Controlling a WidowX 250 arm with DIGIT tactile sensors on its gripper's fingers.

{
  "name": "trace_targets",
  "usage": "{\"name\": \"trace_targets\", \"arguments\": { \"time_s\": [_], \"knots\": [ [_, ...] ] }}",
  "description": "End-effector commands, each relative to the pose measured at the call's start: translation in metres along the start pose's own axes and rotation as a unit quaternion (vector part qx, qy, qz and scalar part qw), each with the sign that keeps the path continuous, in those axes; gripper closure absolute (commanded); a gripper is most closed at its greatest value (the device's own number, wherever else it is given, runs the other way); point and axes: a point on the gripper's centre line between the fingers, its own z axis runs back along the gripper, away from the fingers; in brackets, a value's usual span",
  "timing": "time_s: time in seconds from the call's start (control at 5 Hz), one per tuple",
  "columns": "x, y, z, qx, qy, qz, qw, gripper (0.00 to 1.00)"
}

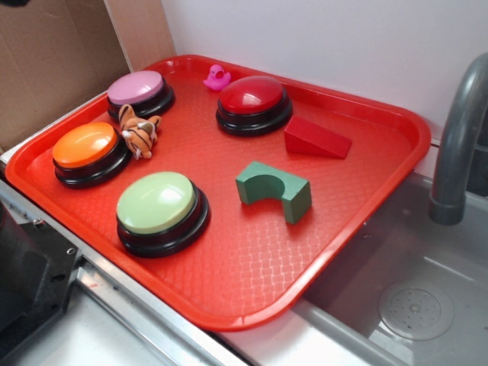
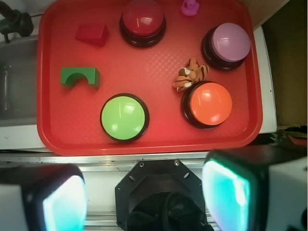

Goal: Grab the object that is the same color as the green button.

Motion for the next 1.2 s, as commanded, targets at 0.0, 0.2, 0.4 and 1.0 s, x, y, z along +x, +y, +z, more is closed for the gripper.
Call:
{"name": "trace_targets", "arguments": {
  "time_s": [0.0,0.2,0.4,1.0],
  "knots": [
    [0.000,0.000,0.000,0.000,0.000,0.000,1.000,0.00],
    [0.042,-0.016,-0.010,0.023,-0.018,-0.127,0.991,0.00],
    [0.084,-0.032,-0.037,0.015,-0.012,-0.250,0.968,0.00],
    [0.137,-0.097,-0.121,-0.057,0.034,-0.583,0.810,0.00]
  ]
}}
